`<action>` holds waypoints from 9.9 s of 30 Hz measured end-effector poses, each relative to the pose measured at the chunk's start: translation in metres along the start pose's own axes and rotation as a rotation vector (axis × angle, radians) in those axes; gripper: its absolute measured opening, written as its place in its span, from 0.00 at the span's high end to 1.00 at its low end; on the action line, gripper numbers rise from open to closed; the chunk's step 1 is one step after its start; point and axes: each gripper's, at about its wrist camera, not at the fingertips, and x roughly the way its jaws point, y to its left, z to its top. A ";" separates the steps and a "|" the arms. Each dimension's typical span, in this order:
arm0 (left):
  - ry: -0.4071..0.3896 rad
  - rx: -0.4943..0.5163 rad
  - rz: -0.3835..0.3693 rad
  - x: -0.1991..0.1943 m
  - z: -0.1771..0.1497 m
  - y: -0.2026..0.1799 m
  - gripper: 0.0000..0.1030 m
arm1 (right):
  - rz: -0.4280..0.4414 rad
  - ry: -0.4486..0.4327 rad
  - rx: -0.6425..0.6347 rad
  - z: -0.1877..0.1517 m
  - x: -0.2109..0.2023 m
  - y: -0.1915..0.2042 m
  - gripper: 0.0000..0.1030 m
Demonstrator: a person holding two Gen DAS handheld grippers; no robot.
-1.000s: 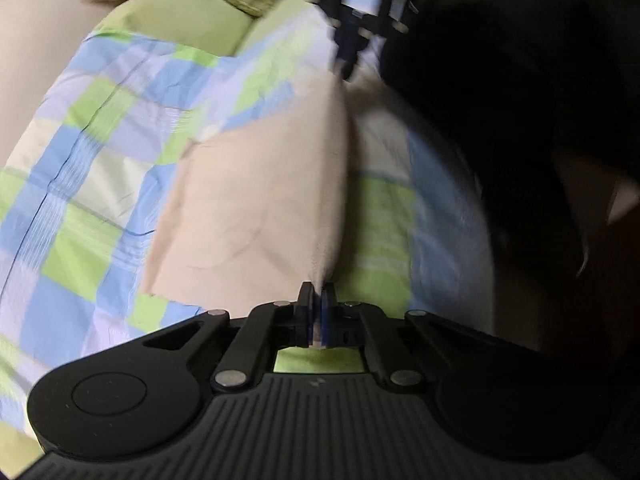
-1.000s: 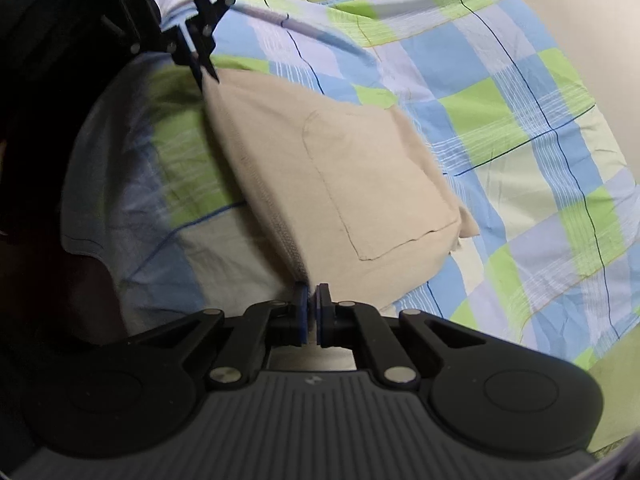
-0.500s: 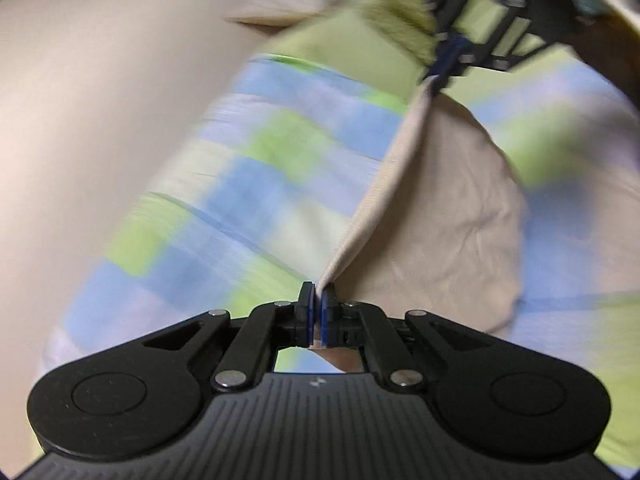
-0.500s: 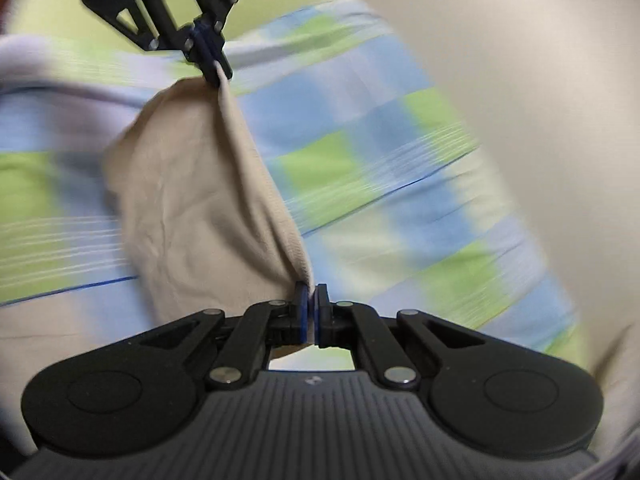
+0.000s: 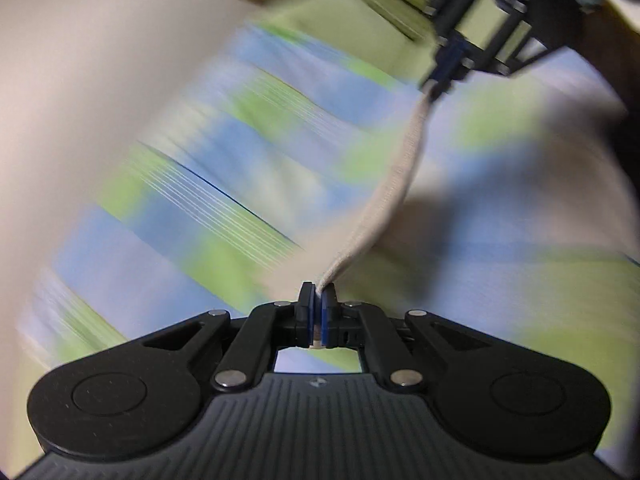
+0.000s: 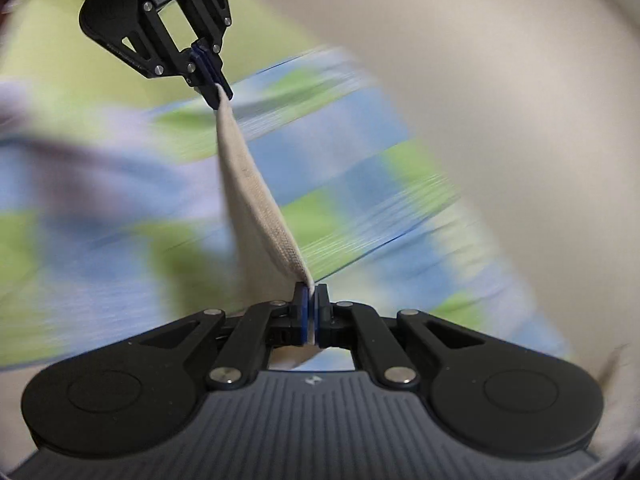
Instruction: Fold clothes
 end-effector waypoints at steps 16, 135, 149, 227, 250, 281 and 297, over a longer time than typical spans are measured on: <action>0.051 -0.074 -0.209 -0.013 -0.018 -0.058 0.99 | 0.221 0.148 0.187 -0.047 -0.029 0.082 1.00; -0.102 -1.121 -0.517 0.202 -0.111 0.193 1.00 | 0.404 0.034 1.322 -0.136 0.234 -0.133 0.89; -0.065 -1.108 -0.461 0.214 -0.108 0.197 1.00 | 0.362 0.084 1.265 -0.130 0.243 -0.137 0.96; -0.010 -0.593 -0.313 0.148 -0.059 0.135 0.87 | 0.479 0.073 0.665 -0.097 0.139 -0.087 0.85; 0.006 -0.816 -0.310 0.199 -0.073 0.170 0.97 | 0.405 0.108 1.057 -0.115 0.185 -0.111 0.99; 0.034 0.151 0.044 0.101 -0.031 -0.016 0.85 | 0.078 0.114 -0.191 -0.001 0.064 0.101 0.84; 0.053 0.084 0.033 0.077 -0.046 -0.007 0.83 | 0.184 0.140 0.609 -0.061 0.014 0.009 0.88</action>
